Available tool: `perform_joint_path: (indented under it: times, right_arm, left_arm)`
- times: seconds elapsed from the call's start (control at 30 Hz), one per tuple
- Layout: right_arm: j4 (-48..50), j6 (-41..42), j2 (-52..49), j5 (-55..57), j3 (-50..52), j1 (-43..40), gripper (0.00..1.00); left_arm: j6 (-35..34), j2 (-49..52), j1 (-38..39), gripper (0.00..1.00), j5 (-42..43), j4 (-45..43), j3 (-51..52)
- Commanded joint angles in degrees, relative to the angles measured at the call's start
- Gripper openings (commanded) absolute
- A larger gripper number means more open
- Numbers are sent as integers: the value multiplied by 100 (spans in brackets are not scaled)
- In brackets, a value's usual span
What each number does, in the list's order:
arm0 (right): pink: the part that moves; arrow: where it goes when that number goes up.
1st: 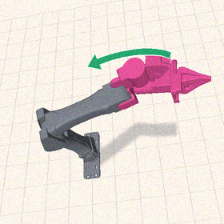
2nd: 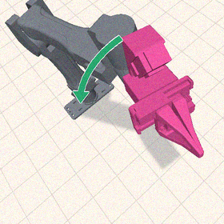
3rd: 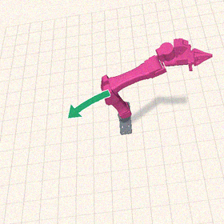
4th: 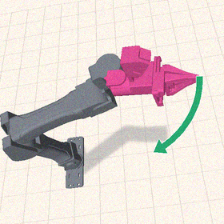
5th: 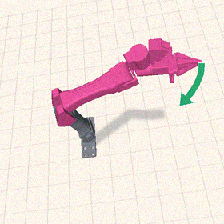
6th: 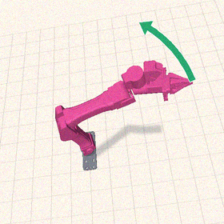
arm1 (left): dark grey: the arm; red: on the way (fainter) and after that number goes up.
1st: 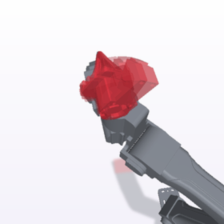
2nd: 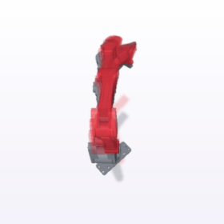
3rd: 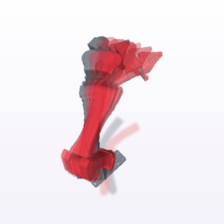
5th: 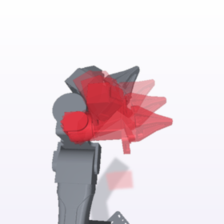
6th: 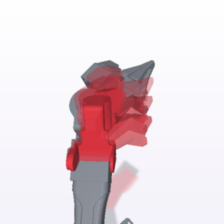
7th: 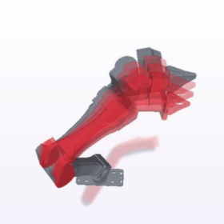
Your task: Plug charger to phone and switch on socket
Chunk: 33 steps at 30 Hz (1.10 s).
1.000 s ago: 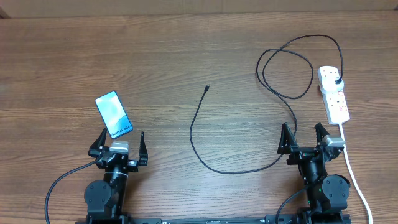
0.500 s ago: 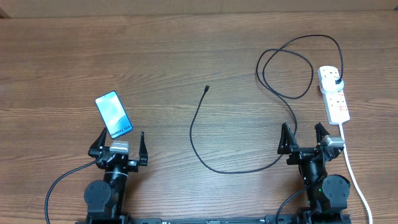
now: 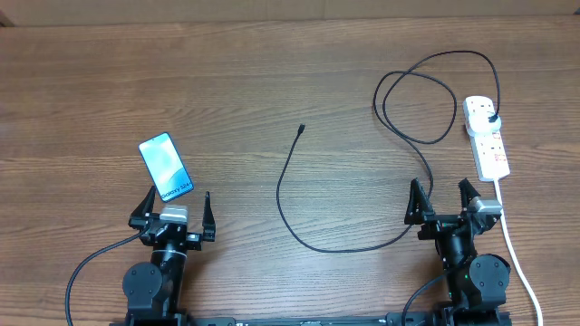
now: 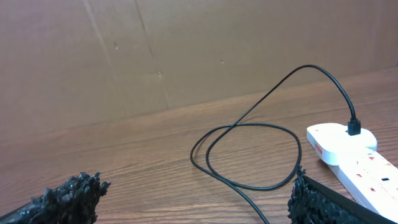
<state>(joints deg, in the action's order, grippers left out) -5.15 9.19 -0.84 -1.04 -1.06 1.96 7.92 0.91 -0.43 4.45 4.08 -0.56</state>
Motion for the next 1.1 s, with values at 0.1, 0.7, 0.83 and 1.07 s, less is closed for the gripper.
perform_joint_path:
  times: [0.1,0.7,0.83,1.07]
  right_arm:
    - [31,0,66,57,61,24,100]
    - [31,0,66,55,61,24,100]
    - [31,0,66,55,61,24,100]
    - [31,0,66,57,61,24,100]
  left_arm:
    - [50,-59,-31,100,-114,15,28]
    - [-997,-55,-31,100,-485,57,-20]
    - [-1032,-52,-31,100,-457,280,-192]
    - [-1012,155,-31,100,-461,1198,-920]
